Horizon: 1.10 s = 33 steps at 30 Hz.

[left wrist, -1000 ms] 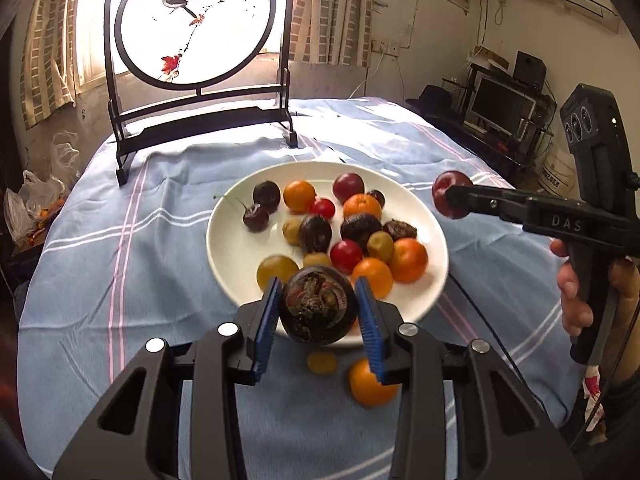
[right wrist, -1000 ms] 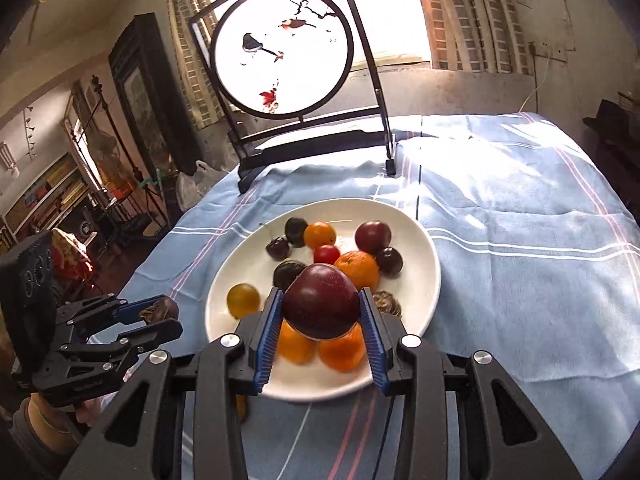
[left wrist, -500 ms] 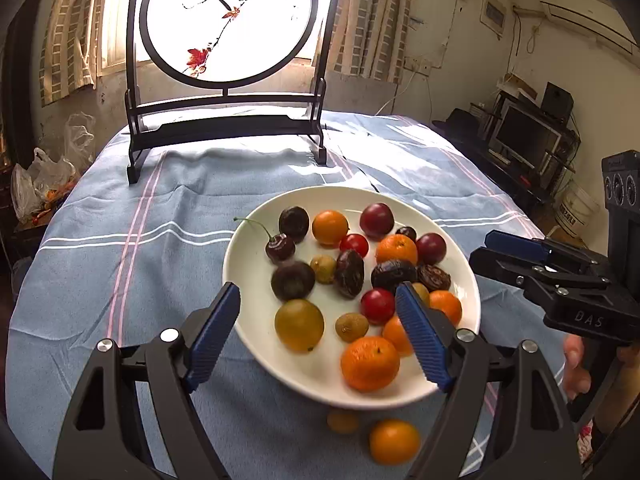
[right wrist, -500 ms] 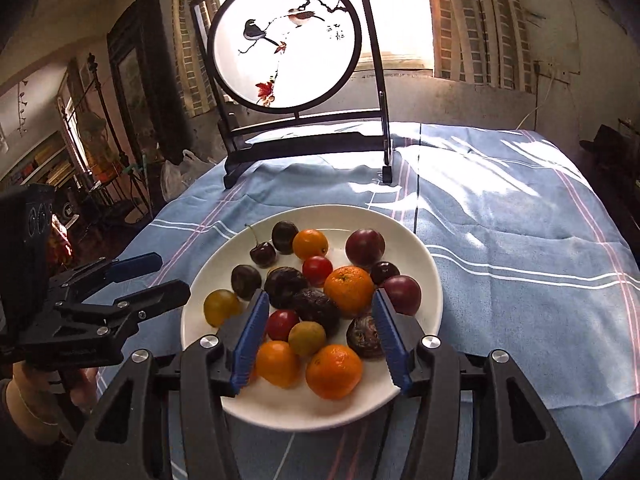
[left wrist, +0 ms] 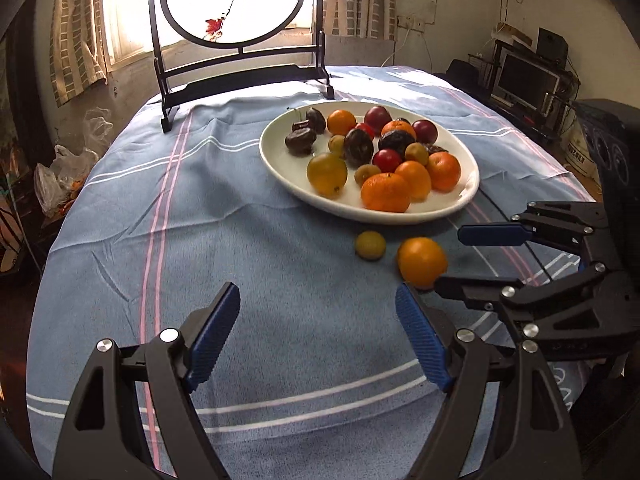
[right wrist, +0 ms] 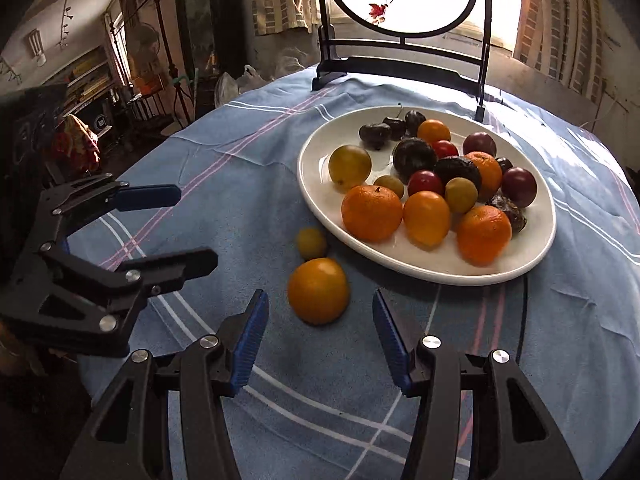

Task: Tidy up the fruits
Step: 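Grasp a small yellow fruit with the left tool while the right tool grasps an orange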

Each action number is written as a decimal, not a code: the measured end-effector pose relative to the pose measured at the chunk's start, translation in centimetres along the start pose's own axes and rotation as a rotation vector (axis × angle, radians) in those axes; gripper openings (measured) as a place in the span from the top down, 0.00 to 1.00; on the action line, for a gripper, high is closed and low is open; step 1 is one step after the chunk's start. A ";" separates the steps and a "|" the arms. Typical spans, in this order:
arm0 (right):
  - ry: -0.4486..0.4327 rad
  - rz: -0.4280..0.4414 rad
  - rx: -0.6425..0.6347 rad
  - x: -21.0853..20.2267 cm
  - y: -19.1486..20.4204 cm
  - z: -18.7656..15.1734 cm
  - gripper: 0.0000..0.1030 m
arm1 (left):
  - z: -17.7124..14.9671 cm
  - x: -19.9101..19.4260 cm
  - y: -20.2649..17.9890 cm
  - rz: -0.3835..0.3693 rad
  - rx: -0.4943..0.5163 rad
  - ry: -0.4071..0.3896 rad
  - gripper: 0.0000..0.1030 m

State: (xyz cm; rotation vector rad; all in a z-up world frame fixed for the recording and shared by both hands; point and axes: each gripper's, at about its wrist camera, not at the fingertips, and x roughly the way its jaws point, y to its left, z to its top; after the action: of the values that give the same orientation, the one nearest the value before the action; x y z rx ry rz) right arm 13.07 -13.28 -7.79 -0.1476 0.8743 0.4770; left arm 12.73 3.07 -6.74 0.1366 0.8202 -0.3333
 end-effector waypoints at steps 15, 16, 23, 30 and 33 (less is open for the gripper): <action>-0.135 -0.015 0.200 -5.3 -5.7 -4.6 0.64 | 2.0 3.5 -3.8 -0.015 0.057 0.036 0.25; -0.138 -0.019 0.222 -5.5 -6.5 -5.2 0.64 | 2.3 4.1 -4.1 -0.011 0.065 0.044 0.28; -0.138 -0.017 0.264 -5.5 -8.6 -6.8 0.64 | 3.5 7.5 -5.0 -0.034 0.074 0.137 0.66; -0.149 0.000 0.270 -5.6 -8.8 -6.9 0.64 | 3.4 6.8 -4.9 -0.027 0.082 0.107 0.78; -0.149 0.000 0.266 -5.6 -8.7 -6.9 0.64 | 2.7 5.8 -4.8 -0.037 0.083 0.099 0.78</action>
State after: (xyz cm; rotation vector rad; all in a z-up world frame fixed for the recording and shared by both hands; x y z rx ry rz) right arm 9.17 -25.11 -8.51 0.1308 0.7837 0.3627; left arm 16.59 -3.52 -9.14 0.2171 0.9078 -0.3978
